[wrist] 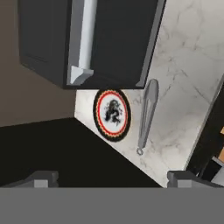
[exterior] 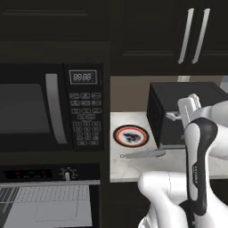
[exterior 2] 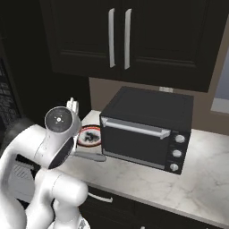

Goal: Pick up the tongs from the counter and place them near the plate next to the oven.

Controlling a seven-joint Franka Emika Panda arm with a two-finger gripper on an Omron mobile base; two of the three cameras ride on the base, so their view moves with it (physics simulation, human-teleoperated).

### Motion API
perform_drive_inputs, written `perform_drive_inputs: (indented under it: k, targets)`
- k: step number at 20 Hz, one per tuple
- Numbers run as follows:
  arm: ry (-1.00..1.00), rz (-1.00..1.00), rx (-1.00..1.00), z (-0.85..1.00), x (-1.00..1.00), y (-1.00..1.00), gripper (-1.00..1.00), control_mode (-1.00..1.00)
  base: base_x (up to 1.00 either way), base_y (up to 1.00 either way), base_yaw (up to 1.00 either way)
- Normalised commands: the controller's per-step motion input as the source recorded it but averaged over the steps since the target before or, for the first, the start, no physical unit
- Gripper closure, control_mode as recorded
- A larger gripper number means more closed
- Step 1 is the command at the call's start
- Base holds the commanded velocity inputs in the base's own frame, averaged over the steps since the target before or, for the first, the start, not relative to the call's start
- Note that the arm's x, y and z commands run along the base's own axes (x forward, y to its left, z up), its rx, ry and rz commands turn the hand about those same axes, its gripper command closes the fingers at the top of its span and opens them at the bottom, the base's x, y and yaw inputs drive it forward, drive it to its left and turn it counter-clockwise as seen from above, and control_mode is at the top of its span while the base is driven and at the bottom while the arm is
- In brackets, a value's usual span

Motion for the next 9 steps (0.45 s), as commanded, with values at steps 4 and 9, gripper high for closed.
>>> perform_drive_inputs:
  k: [4,9]
  targets:
    - [-0.18,-0.17,-0.24,0.45,-1.0,-0.01,-1.0,-1.0,0.0,0.0,0.0]
    - [-0.1,-0.19,-0.36,0.08,-1.0,0.0,-1.0,-1.0,0.0,0.0,0.0]
